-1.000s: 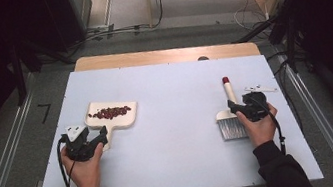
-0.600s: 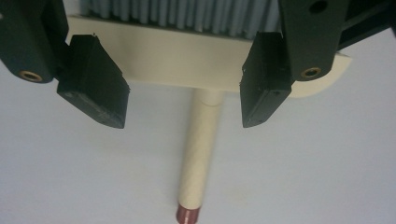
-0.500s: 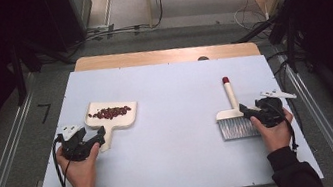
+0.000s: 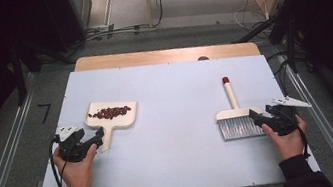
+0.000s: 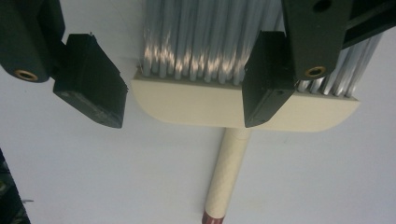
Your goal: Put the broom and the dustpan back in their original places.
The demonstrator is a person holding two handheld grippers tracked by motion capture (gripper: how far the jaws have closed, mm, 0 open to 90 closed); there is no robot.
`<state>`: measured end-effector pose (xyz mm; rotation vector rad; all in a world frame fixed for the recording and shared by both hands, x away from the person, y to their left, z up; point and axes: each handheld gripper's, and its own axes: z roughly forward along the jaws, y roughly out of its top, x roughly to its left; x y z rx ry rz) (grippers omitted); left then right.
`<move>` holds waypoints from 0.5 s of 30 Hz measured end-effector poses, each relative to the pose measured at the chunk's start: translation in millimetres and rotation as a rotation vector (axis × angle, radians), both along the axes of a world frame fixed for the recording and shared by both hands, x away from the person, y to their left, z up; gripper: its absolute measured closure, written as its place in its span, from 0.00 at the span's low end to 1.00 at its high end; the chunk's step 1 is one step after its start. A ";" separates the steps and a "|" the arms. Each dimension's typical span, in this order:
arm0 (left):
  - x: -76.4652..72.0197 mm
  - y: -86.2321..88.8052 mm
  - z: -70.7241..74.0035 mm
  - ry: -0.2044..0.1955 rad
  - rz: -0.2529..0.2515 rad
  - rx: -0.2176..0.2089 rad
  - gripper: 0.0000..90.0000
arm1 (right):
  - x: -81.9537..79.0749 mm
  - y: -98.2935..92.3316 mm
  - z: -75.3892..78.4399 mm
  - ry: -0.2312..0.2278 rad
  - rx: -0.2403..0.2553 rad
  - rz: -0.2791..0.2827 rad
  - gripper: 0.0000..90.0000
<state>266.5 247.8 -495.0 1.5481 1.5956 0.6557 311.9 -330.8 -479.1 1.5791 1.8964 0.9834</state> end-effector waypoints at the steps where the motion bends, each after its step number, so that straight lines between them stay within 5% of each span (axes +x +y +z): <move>1: -0.1 0.5 -0.2 0.004 0.000 0.000 0.32 | -1.2 -1.1 -0.3 0.005 0.003 -0.006 0.33; 15: -2.7 8.6 -4.1 0.034 -0.013 -0.005 0.32 | -13.7 -15.0 -1.9 0.010 0.012 -0.024 0.33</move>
